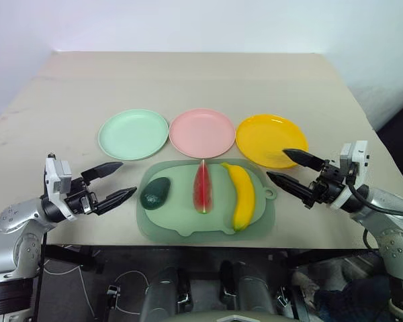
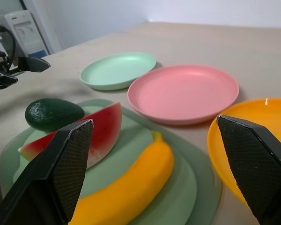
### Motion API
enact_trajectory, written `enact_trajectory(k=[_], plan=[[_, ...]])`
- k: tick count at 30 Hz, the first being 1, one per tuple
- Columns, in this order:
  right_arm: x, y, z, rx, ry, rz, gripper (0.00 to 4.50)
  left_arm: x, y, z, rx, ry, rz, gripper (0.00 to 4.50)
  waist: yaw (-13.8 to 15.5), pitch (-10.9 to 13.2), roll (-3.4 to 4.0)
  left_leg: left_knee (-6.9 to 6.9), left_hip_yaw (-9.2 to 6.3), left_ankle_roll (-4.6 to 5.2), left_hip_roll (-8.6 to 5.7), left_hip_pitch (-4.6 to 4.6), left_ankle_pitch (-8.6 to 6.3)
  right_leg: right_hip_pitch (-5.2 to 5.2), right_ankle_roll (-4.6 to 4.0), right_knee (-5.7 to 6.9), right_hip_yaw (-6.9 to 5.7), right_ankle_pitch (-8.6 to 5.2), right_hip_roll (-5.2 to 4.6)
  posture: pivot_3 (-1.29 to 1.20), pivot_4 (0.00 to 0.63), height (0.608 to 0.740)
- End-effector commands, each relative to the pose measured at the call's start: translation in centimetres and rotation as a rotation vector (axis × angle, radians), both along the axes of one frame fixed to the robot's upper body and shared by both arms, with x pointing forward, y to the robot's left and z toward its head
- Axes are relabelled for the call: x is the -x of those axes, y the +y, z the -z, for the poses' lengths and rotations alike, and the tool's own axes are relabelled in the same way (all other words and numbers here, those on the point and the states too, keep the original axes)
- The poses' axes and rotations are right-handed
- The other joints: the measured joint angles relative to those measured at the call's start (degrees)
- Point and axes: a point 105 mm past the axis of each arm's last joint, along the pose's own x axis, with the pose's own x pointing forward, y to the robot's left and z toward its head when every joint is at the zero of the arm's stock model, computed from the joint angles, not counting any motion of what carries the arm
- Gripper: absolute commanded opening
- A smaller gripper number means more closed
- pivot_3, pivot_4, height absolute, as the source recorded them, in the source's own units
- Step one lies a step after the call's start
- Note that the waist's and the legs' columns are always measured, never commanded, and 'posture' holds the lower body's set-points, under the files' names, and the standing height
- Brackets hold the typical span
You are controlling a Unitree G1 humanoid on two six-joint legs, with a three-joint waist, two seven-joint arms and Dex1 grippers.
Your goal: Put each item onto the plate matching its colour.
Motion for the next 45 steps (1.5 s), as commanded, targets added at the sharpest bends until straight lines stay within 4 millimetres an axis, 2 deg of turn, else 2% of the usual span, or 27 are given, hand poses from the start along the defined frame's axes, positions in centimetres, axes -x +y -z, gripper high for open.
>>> enact_trajectory(k=[1, 8, 13, 18, 21, 28, 33, 36, 45], plan=[[0.5, 0.8, -1.0, -0.011, -0.042, -0.028, 4.5, 0.1, -0.3, -0.7, -0.016, -0.028, 0.011, 4.47, 0.0, 0.0, 0.0, 0.0, 0.0, 0.0, 0.0, 0.0, 0.0, 0.0, 0.0, 0.0, 0.0, 0.0, 0.0, 0.0, 0.15, 0.696], [0.2, 1.3, -0.1, -0.01, 0.046, -0.044, 4.5, -0.1, -0.6, -1.2, -0.018, -0.042, 0.02, 4.47, 0.0, 0.0, 0.0, 0.0, 0.0, 0.0, 0.0, 0.01, 0.0, 0.01, -0.02, 0.0, 0.0, 0.01, 0.0, 0.0, 0.15, 0.696], [0.8, 1.8, 1.3, 0.073, 0.232, -0.071, 4.5, -0.6, -0.9, -1.0, -0.012, -0.044, 0.024, 4.47, 0.0, 0.0, -0.02, 0.0, 0.0, 0.0, -0.01, 0.0, 0.0, 0.0, -0.18, 0.0, 0.0, 0.11, -0.01, 0.0, 0.15, 0.696], [1.1, 2.7, 0.8, 0.108, 0.326, -0.088, 4.5, -1.0, -1.6, -0.9, 0.0, -0.05, 0.039, 4.47, 0.0, 0.0, -0.01, 0.0, 0.0, 0.0, -0.01, 0.0, 0.0, 0.01, -0.18, 0.0, 0.0, 0.11, -0.01, 0.0, 0.15, 0.696], [0.6, 3.3, 1.5, 0.201, 0.385, -0.058, 4.5, -1.2, -1.8, -0.7, 0.006, -0.048, 0.049, 4.47, -0.2, 0.0, -0.01, 0.0, 0.01, 0.0, 0.0, 0.01, 0.0, 0.0, -0.19, 0.01, 0.01, 0.11, 0.01, 0.0, 0.15, 0.696], [-0.1, 3.8, 1.1, 0.228, 0.436, -0.026, 4.5, -1.5, -2.7, -0.5, 0.013, -0.048, 0.073, 4.47, 0.1, 0.0, -0.02, 0.0, 0.01, -0.02, -0.01, -0.02, 0.02, 0.0, -0.19, 0.01, 0.0, 0.12, 0.0, 0.0, 0.15, 0.696], [-2.1, 3.2, 2.7, 0.275, 0.574, 0.125, 4.5, -2.0, -2.9, -0.4, 0.016, -0.052, 0.082, 4.47, -0.2, 0.0, -0.04, 0.01, 0.03, -0.05, -0.01, -0.01, 0.04, 0.02, -0.22, 0.02, 0.01, 0.16, 0.01, 0.0, 0.15, 0.696], [-3.4, 3.1, 3.2, 0.225, 0.661, 0.196, 4.5, -2.2, -3.0, -0.4, 0.033, -0.053, 0.086, 4.47, -0.4, -0.1, -0.04, 0.01, 0.04, -0.06, 0.0, -0.01, 0.05, -0.01, -0.22, 0.05, 0.01, 0.17, 0.02, 0.0, 0.15, 0.696], [-3.5, 4.6, 3.7, 0.253, 0.705, 0.16, 4.5, -2.0, -3.1, 0.0, 0.03, -0.045, 0.086, 4.47, -0.3, -0.1, -0.02, 0.0, 0.11, -0.07, 0.0, -0.05, 0.05, -0.06, -0.11, 0.11, 0.03, 0.23, 0.02, 0.0, 0.15, 0.696]])
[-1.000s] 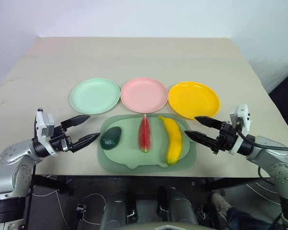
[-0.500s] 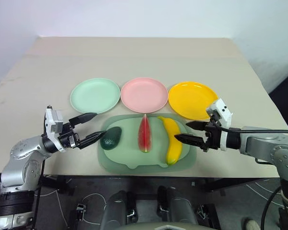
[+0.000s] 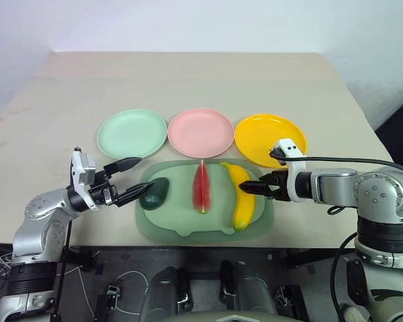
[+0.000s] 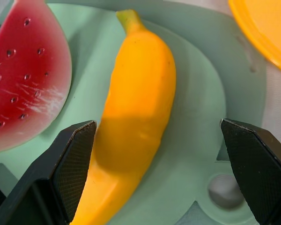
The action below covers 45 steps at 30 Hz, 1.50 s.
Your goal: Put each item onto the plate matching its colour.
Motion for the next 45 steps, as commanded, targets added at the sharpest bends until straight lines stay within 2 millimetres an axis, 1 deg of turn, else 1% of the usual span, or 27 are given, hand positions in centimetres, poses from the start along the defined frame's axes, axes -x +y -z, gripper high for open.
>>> enact_trajectory(k=[1, 4, 9, 14, 17, 20, 23, 24, 27, 30, 32, 35, 36, 38, 41, 45], plan=[[0.0, 0.9, -0.5, 0.012, -0.015, -0.029, 4.5, 0.2, -0.1, -0.4, -0.01, -0.032, 0.004, 4.47, -0.1, 0.0, 0.0, 0.0, 0.0, 0.0, 0.0, 0.0, 0.0, 0.0, 0.0, 0.0, 0.0, 0.0, 0.0, 0.0, 0.15, 0.696], [-0.2, 1.2, -0.2, 0.061, -0.005, -0.034, 4.5, 0.3, 0.1, -0.3, -0.01, -0.026, -0.002, 4.47, -0.1, 0.0, 0.0, 0.0, 0.01, 0.0, 0.0, 0.0, 0.0, -0.01, 0.01, 0.01, 0.0, 0.0, 0.0, 0.0, 0.15, 0.696], [-0.4, 1.9, -0.3, 0.076, 0.004, -0.05, 4.5, 0.3, 0.1, -0.2, -0.011, -0.025, -0.009, 4.47, -0.1, 0.0, 0.0, 0.0, 0.01, 0.0, 0.01, 0.01, 0.0, -0.01, 0.0, 0.01, 0.01, 0.0, 0.01, 0.0, 0.15, 0.696], [-0.5, 2.0, 0.3, 0.118, 0.035, -0.047, 4.5, 0.2, 0.1, -0.1, -0.011, -0.028, -0.013, 4.47, -0.1, 0.0, -0.01, 0.0, 0.03, -0.01, 0.01, 0.01, 0.0, 0.0, 0.01, 0.01, 0.02, 0.0, 0.0, 0.0, 0.15, 0.696], [-0.4, 2.1, 0.8, 0.147, 0.048, -0.048, 3.86, 0.2, 0.1, 0.0, -0.013, -0.027, -0.015, 4.5, -0.1, 0.0, 0.0, 0.0, 0.03, -0.01, 0.01, 0.02, 0.0, 0.0, 0.01, 0.01, 0.02, 0.0, 0.01, 0.0, 0.15, 0.696], [-0.3, 2.0, 1.0, 0.169, 0.056, -0.05, 2.85, 0.2, 0.1, 0.1, -0.016, -0.027, -0.016, 4.5, 0.0, 0.0, 0.0, -0.01, 0.04, -0.01, 0.01, 0.02, 0.0, 0.0, 0.02, 0.01, 0.02, 0.01, 0.01, 0.0, 0.15, 0.696], [-0.3, 1.9, 0.9, 0.183, 0.052, -0.056, 1.96, 0.2, 0.3, 0.1, -0.022, -0.027, -0.019, 4.5, 0.2, 0.0, -0.01, -0.01, 0.05, 0.0, 0.0, 0.02, 0.0, 0.01, 0.01, 0.0, 0.02, 0.0, 0.0, 0.0, 0.15, 0.696], [-0.2, 1.9, 0.7, 0.18, 0.05, -0.06, 1.87, 0.2, 0.4, 0.1, -0.023, -0.027, -0.02, 4.5, 0.2, 0.0, -0.01, -0.01, 0.05, 0.0, 0.0, 0.02, 0.0, 0.02, 0.01, 0.0, 0.02, 0.0, 0.0, 0.0, 0.15, 0.696], [-0.4, 1.2, 0.0, 0.18, 0.04, -0.055, 1.87, 0.2, 0.5, 0.2, -0.028, -0.025, -0.024, 4.5, 0.2, 0.0, -0.01, -0.01, 0.05, 0.0, 0.0, 0.01, 0.0, 0.02, 0.0, -0.03, 0.03, 0.0, -0.01, 0.0, 0.15, 0.696], [-0.7, -0.1, -1.4, 0.186, 0.008, -0.031, 1.87, 0.2, 0.5, 0.2, -0.029, -0.025, -0.028, 4.5, 0.2, 0.0, -0.01, -0.01, 0.06, 0.0, 0.0, 0.01, 0.0, 0.01, 0.0, -0.03, 0.03, 0.0, -0.01, 0.0, 0.15, 0.696], [-0.9, -0.6, -2.2, 0.192, -0.015, -0.02, 1.87, 0.3, 0.6, 0.3, -0.031, -0.025, -0.029, 4.5, 0.1, 0.0, 0.0, -0.01, 0.06, 0.0, 0.0, 0.01, 0.0, 0.01, -0.01, -0.03, 0.04, -0.01, -0.01, 0.0, 0.15, 0.696], [-2.1, -1.7, -4.9, 0.18, -0.098, 0.035, 1.87, 0.3, 0.6, 0.3, -0.031, -0.024, -0.031, 4.5, -0.2, 0.0, 0.05, -0.02, 0.09, 0.0, 0.02, 0.0, 0.0, -0.05, 0.01, -0.02, 0.07, 0.0, 0.02, 0.0, 0.15, 0.696], [-2.8, -2.2, -6.0, 0.183, -0.131, 0.062, 1.87, 0.2, 0.6, 0.3, -0.031, -0.025, -0.031, 4.5, -0.3, 0.0, 0.05, -0.04, 0.12, 0.0, 0.02, 0.0, 0.0, -0.08, 0.03, -0.01, 0.1, 0.01, 0.03, 0.0, 0.15, 0.696], [-4.3, -3.1, -7.3, 0.192, -0.168, 0.118, 1.87, 0.2, 0.5, 0.2, -0.032, -0.026, -0.032, 4.5, -0.3, 0.0, 0.06, -0.06, 0.15, 0.0, 0.02, 0.0, 0.0, -0.1, 0.04, -0.01, 0.11, 0.02, 0.04, 0.0, 0.15, 0.696], [-6.8, -4.4, -8.1, 0.206, -0.196, 0.195, 1.87, 0.1, 0.5, 0.2, -0.031, -0.028, -0.032, 4.5, -0.3, 0.0, 0.05, -0.07, 0.18, 0.0, 0.02, 0.0, 0.0, -0.11, 0.02, -0.02, 0.11, 0.0, 0.03, 0.0, 0.15, 0.696], [-10.4, -5.7, -8.5, 0.262, -0.229, 0.261, 1.87, 0.1, 0.5, 0.1, -0.034, -0.03, -0.033, 4.5, -0.5, 0.0, 0.07, -0.08, 0.22, 0.0, 0.02, 0.0, 0.0, -0.13, 0.01, -0.02, 0.12, 0.0, 0.02, 0.0, 0.15, 0.696]])
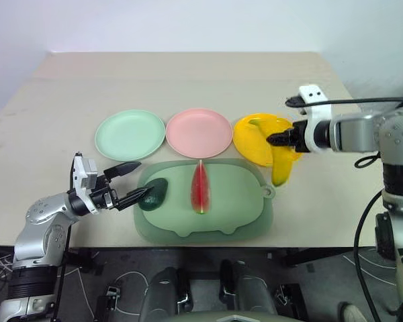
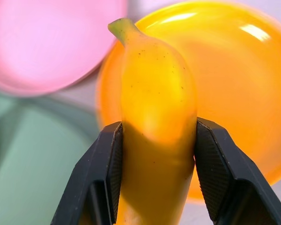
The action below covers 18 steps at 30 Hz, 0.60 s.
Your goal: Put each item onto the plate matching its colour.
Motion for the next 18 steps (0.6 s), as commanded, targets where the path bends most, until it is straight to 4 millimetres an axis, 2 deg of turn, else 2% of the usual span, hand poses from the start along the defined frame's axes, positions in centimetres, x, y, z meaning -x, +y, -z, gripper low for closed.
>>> enact_trajectory(k=[1, 4, 7, 13, 18], plan=[[-3.0, -1.1, -1.2, 0.042, -0.071, 0.039, 1.87, -0.1, 0.3, -0.9, -0.018, -0.046, -0.009, 4.5, -0.3, 0.0, 0.02, 0.0, 0.03, 0.0, 0.0, 0.0, 0.0, -0.02, 0.01, 0.01, 0.01, 0.0, 0.0, 0.0, 0.15, 0.696], [-5.1, -1.7, -0.4, 0.076, -0.08, 0.052, 1.87, -0.1, 0.2, -1.0, -0.021, -0.05, -0.009, 4.5, -0.9, 0.0, 0.03, -0.03, 0.06, -0.01, 0.0, -0.03, 0.01, -0.06, 0.08, 0.06, 0.01, 0.05, 0.01, 0.0, 0.15, 0.696], [-6.2, -2.0, 0.6, 0.102, -0.078, 0.06, 1.87, 0.0, 0.1, -1.2, -0.023, -0.056, -0.012, 4.5, -1.3, 0.0, 0.03, -0.06, 0.1, -0.03, 0.0, -0.02, 0.03, -0.08, 0.15, 0.12, 0.01, 0.07, 0.03, 0.0, 0.15, 0.696], [-6.8, -1.7, 1.9, 0.132, -0.052, 0.026, 1.87, 0.3, 0.3, -1.4, -0.034, -0.058, -0.029, 4.5, -1.5, 0.0, 0.03, -0.07, 0.12, -0.08, 0.0, 0.03, 0.07, -0.11, 0.19, 0.25, 0.02, 0.05, 0.01, 0.0, 0.15, 0.696], [-7.1, -1.3, 1.4, 0.123, -0.079, 0.008, 3.56, 0.5, 0.6, -1.5, -0.038, -0.057, -0.044, 4.5, -1.5, 0.0, 0.05, -0.06, 0.11, -0.09, 0.0, 0.02, 0.07, -0.12, 0.19, 0.28, 0.03, 0.05, -0.04, 0.0, 0.15, 0.696]])
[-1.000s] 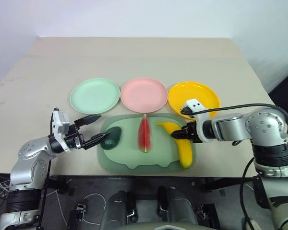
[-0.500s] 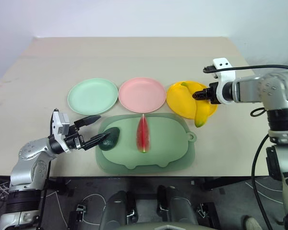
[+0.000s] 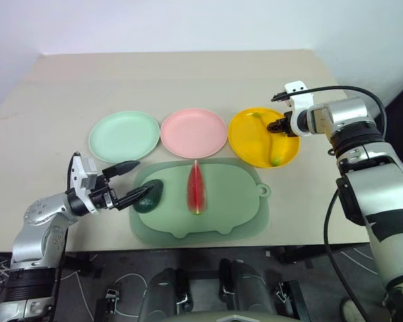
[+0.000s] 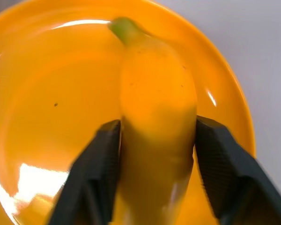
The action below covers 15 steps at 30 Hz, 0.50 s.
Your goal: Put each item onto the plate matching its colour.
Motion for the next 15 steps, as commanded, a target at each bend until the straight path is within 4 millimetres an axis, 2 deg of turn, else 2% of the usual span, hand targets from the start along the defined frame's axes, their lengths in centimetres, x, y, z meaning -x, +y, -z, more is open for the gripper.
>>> enact_trajectory(k=[1, 3, 8, 11, 15], plan=[[-0.7, 0.6, -2.7, -0.016, -0.086, -0.035, 3.96, 0.3, 0.4, -1.3, -0.009, -0.045, -0.014, 4.5, 0.0, 0.0, 0.01, 0.0, 0.0, 0.0, 0.0, -0.01, 0.0, -0.02, 0.0, 0.02, 0.01, 0.0, 0.0, 0.0, 0.15, 0.696], [-0.7, 0.9, -3.8, -0.027, -0.107, -0.057, 4.49, 0.3, 0.4, -1.3, -0.01, -0.045, -0.018, 4.5, -0.2, 0.0, 0.01, 0.0, 0.01, -0.02, 0.0, -0.01, 0.01, -0.05, 0.0, 0.09, 0.02, 0.0, 0.0, 0.0, 0.15, 0.696], [-0.2, 1.3, -5.4, -0.051, -0.125, -0.095, 4.49, 0.3, 0.5, -1.3, -0.011, -0.047, -0.024, 4.5, -0.7, 0.0, 0.01, 0.01, 0.0, -0.05, 0.0, 0.0, 0.03, -0.11, 0.01, 0.22, 0.03, -0.02, -0.02, 0.0, 0.15, 0.696], [1.2, 2.1, -6.5, -0.107, -0.118, -0.131, 4.49, 0.2, 0.5, -1.3, -0.011, -0.05, -0.025, 4.5, -0.9, 0.0, 0.0, 0.03, 0.0, -0.05, -0.02, -0.02, 0.03, -0.18, 0.01, 0.36, 0.06, -0.02, -0.09, 0.0, 0.15, 0.696], [4.3, 4.5, -7.0, -0.192, -0.082, -0.187, 4.49, 0.0, 0.4, -1.5, -0.009, -0.055, -0.021, 4.5, -1.0, 0.0, -0.01, 0.06, -0.09, -0.06, -0.02, -0.02, 0.03, -0.21, 0.0, 0.44, 0.05, -0.03, -0.13, 0.0, 0.15, 0.696]])
